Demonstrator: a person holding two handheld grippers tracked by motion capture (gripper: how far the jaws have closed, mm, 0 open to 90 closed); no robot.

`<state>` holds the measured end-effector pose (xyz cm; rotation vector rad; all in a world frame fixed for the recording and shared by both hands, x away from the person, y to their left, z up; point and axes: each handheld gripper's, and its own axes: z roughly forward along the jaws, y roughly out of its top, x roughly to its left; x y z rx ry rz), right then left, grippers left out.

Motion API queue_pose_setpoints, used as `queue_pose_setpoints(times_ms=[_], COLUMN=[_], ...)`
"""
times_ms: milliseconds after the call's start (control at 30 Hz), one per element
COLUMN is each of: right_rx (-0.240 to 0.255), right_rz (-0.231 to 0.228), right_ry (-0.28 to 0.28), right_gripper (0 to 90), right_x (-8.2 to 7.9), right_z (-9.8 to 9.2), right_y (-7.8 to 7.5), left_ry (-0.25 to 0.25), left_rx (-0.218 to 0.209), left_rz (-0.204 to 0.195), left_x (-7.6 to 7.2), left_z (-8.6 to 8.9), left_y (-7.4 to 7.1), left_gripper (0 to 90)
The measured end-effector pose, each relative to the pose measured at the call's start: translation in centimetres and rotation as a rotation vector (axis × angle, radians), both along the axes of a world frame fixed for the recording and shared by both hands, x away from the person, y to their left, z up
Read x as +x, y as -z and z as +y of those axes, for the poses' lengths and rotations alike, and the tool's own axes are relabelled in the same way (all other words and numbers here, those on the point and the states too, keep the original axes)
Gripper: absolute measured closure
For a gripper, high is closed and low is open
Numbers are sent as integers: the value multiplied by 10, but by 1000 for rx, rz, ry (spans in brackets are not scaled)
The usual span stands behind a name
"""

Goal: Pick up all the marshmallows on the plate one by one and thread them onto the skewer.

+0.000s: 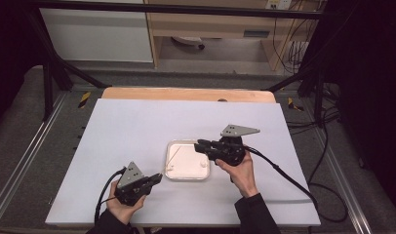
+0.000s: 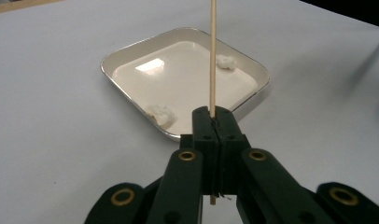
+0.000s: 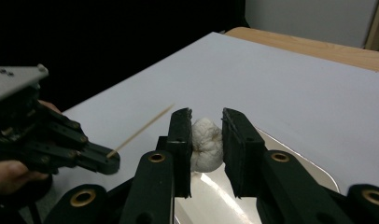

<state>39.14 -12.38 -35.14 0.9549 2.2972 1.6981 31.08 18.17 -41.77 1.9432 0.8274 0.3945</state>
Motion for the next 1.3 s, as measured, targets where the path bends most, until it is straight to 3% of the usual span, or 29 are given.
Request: queue_pose_setpoints(times_ms=[67,367,633,1300], right_rx=[34,99,123,161], right_rz=[13,56,104,161], right_ry=[-8,-35,-55,-87], right_gripper=[736,738,740,772], right_x=[2,9,15,18], right_z=[2,11,17,25], right_y=[-2,-5,0,10], left_ry=[3,15,19,15], left_rx=[1,-5,-6,-8], left_rz=[-5,-19,-25,-30], left_x=[0,-2,-3,-4], left_z=[-2,-7,-7,-7], left_y=[0,-1,-1,-1], left_gripper=[889,889,889,889])
